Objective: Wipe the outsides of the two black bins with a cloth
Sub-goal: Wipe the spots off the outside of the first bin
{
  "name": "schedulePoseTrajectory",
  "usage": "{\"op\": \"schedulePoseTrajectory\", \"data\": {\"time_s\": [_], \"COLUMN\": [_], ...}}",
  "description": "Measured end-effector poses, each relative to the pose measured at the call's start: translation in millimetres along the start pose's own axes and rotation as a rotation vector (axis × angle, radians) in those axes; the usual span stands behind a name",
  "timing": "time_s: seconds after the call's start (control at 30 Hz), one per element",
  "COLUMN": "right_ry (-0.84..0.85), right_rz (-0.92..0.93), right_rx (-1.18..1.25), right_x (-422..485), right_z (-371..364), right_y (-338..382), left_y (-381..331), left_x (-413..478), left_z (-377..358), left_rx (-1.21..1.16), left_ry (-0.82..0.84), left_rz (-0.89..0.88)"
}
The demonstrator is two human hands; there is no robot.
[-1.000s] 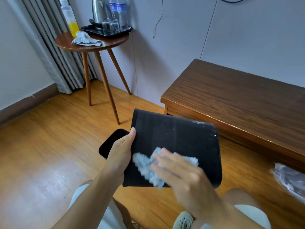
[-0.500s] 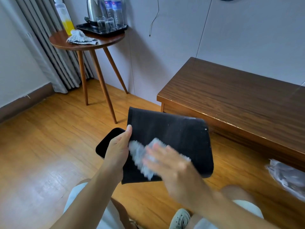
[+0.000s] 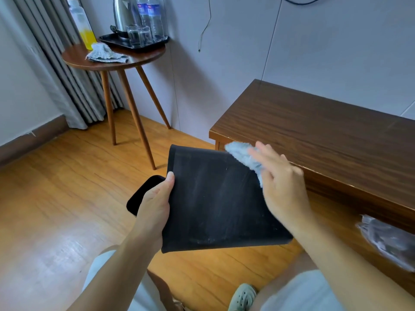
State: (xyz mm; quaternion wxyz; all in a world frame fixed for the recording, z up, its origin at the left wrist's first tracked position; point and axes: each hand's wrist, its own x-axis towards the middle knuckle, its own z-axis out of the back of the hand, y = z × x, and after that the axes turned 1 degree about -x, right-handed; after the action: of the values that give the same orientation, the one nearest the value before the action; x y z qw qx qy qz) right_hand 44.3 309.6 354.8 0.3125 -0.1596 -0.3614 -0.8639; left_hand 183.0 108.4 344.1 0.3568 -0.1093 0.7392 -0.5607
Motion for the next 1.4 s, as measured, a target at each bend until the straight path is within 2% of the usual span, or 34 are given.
{"op": "schedulePoseTrajectory", "data": {"time_s": [0.03,0.17,0.27,0.33,0.4,0.5,0.57,0.67,0.77,0.9,0.97,1.1,1.23,1.3,1.4], "right_ry": [0.031,0.212,0.301,0.257,0.126,-0.083,-0.143,-0.115,-0.021,0.155,0.199,0.058,-0.163,-0.181,-0.103], "right_rz": [-0.005,0.303,0.419,0.326,0.199,0.084,0.015,-0.076,0.039,0.256,0.281,0.142,0.009,-0.076,-0.003], "right_rx": [-0.026,-0.001,0.123,0.271,0.342,0.251,0.169,0.041,-0.049,0.034,0.162,0.31,0.135,0.076,-0.023], "right_x": [-5.9,-78.6,-113.7,-115.6,-99.9,-60.9,-36.2,-24.5,-55.6,-116.9,-136.8,-119.2,-58.8,-44.5,-62.3], "right_z": [-9.9,-38.6,-49.2,-42.2,-26.7,-7.1,-5.2,-21.6,-44.1,-52.8,-48.7,-26.8,-6.3,-10.6,-35.0], "right_y": [7.8,31.9,39.5,43.2,42.0,27.7,11.6,0.1,15.8,58.3,70.2,58.0,17.8,7.2,21.8], "left_y": [-0.4,-0.8,4.7,7.5,10.4,16.3,19.3,18.9,16.9,17.0,15.5,11.6,7.8,7.3,7.4], "left_x": [-1.1,1.9,7.8,8.5,8.7,9.8,8.6,5.6,5.8,11.9,14.6,13.9,10.2,9.2,8.4], "left_z": [-1.5,-0.6,7.2,11.5,13.5,14.5,12.5,8.5,8.1,14.4,19.1,27.4,25.0,21.9,15.6], "left_rx": [0.008,0.014,0.002,0.032,0.066,0.109,0.135,0.107,0.071,0.067,0.05,-0.013,-0.036,-0.06,-0.092], "left_ry": [-0.001,0.002,-0.011,0.018,0.04,0.058,0.055,0.036,0.037,-0.006,-0.04,-0.066,-0.06,-0.066,-0.056], "left_rz": [-0.007,-0.043,-0.134,-0.248,-0.345,-0.429,-0.454,-0.439,-0.422,-0.4,-0.38,-0.353,-0.376,-0.384,-0.385]}}
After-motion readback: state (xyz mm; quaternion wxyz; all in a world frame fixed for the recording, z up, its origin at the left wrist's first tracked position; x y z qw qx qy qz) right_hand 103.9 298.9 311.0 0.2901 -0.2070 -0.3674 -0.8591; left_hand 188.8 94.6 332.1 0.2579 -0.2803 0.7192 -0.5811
